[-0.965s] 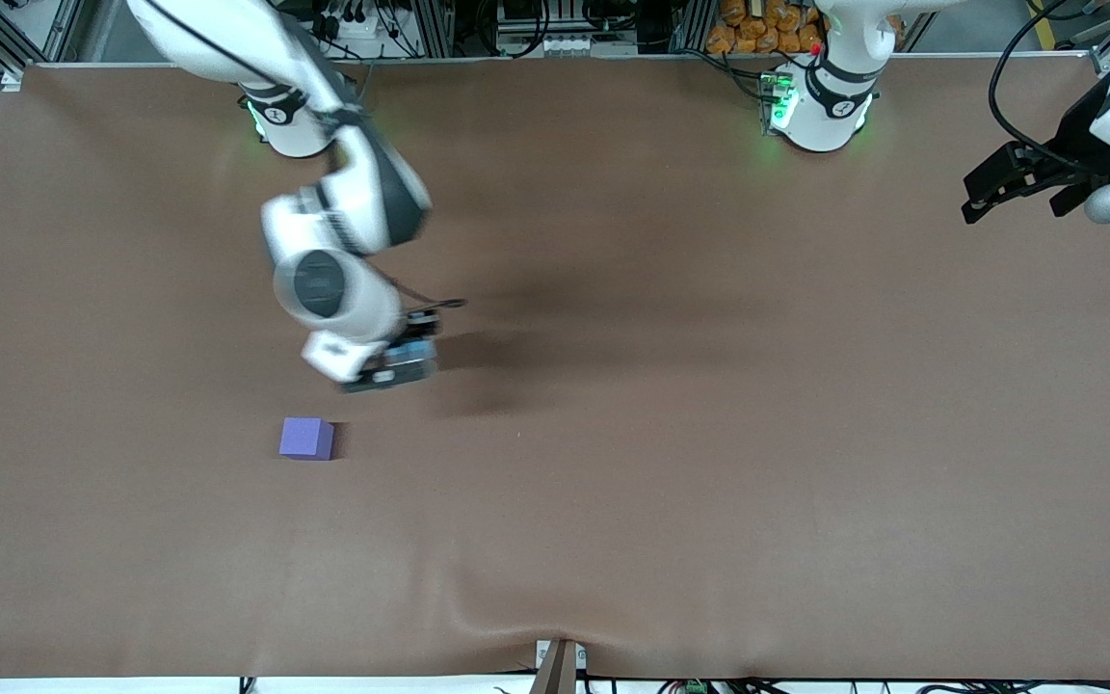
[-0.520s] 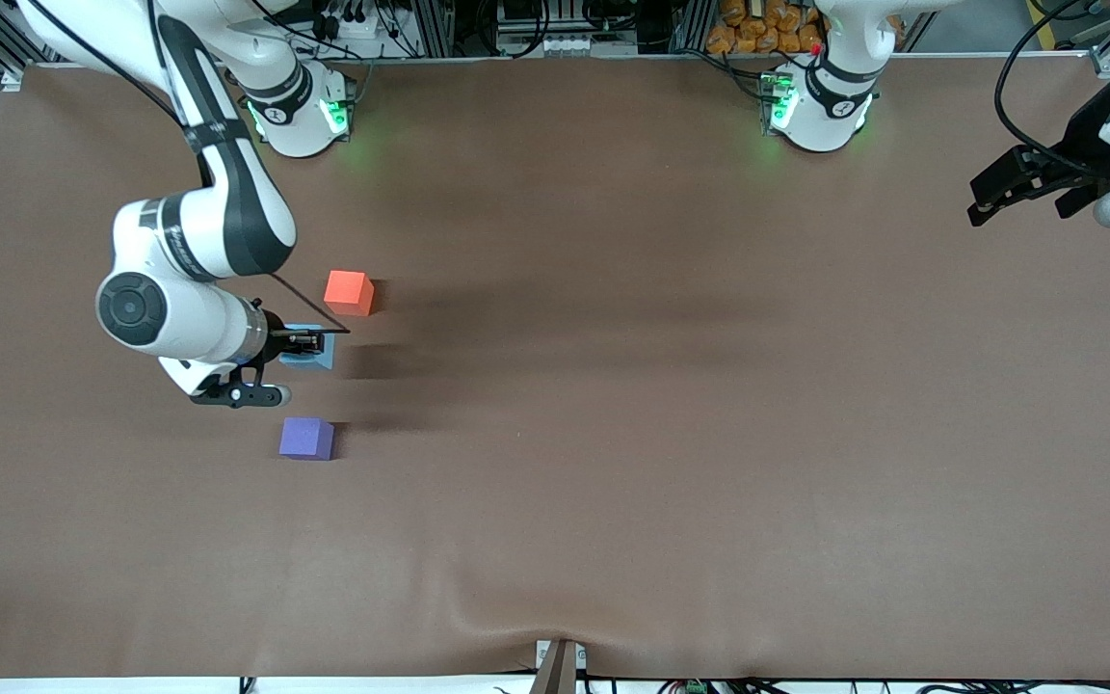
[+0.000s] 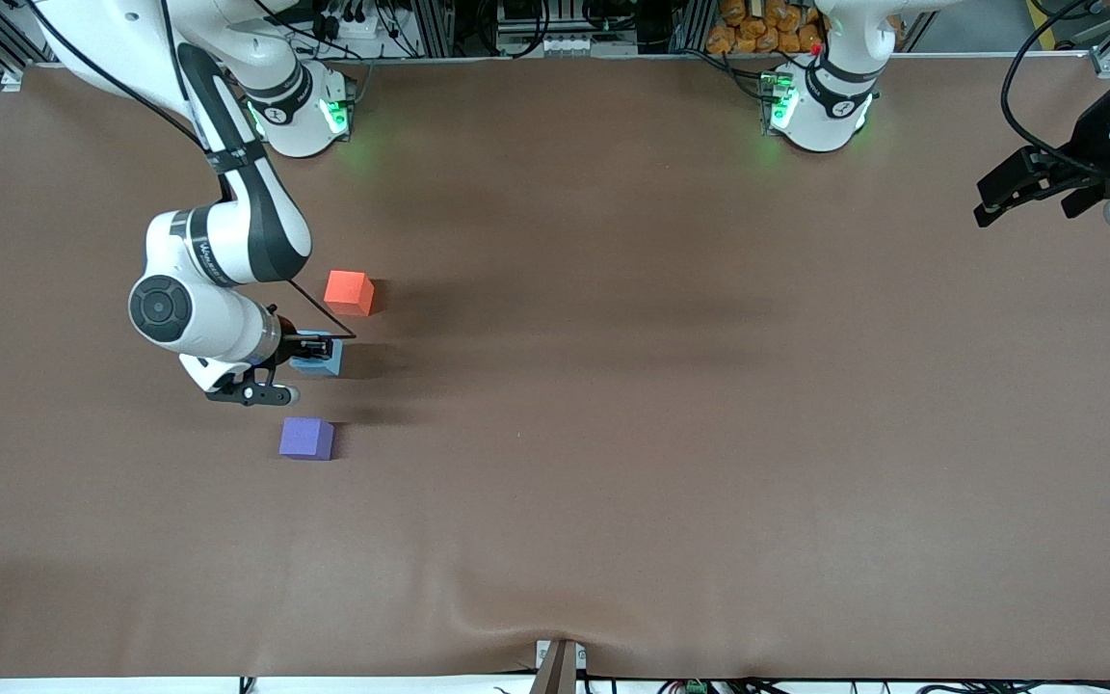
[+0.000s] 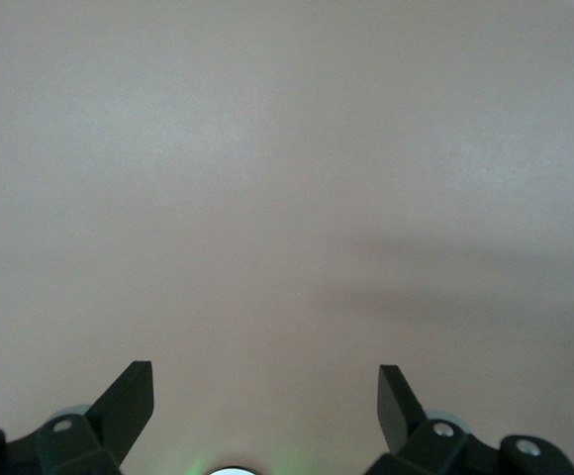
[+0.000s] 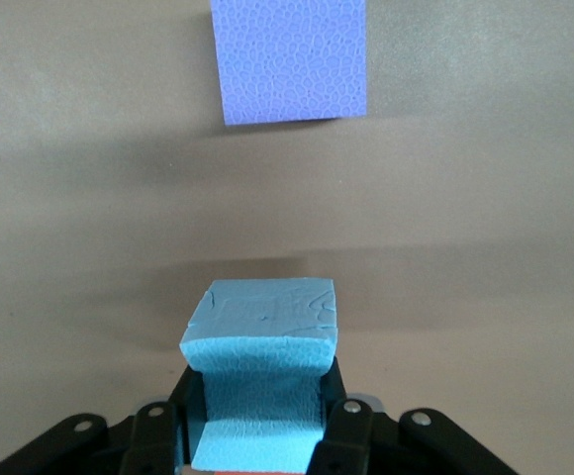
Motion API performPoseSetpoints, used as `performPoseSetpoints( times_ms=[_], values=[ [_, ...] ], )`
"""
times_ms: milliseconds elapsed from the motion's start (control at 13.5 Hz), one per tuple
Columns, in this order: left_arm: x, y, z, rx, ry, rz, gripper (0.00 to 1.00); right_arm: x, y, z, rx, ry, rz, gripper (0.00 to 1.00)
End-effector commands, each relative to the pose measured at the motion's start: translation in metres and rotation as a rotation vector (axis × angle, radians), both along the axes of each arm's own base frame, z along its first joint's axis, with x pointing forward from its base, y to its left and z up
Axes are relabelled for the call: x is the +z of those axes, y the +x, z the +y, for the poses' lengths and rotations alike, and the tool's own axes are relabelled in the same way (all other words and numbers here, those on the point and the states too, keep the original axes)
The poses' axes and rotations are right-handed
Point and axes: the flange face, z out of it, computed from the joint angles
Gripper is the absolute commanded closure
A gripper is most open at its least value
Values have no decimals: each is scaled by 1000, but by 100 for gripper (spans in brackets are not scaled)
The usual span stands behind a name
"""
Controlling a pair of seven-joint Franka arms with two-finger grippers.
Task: Place blue block between orange and purple blocks
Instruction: 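Lower the cube between the orange and purple cubes, open the right gripper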
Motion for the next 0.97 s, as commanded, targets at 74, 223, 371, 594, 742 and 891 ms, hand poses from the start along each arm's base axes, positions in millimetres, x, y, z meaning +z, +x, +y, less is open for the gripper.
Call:
performPoseSetpoints(
  times_ms=[74, 223, 371, 594, 742, 891],
  values=[
    [5, -3, 7, -8, -4, 1, 0, -24, -9, 0, -14, 5, -33, 100],
    [5, -3, 13, 1, -4, 1, 0, -33, -10, 1, -14, 2, -32, 100],
    [5, -3, 14, 5, -4, 1, 0, -38, -9, 1, -14, 1, -37, 100],
    [5, -3, 14, 6, -4, 1, 0, -46, -9, 5, -8, -2, -39, 100],
    [5, -3, 14, 6, -2, 1, 0, -50, -9, 4, -9, -3, -39, 100],
    [5, -3, 14, 5, -2, 1, 0, -53, -11, 6, -6, -4, -34, 100]
  ],
)
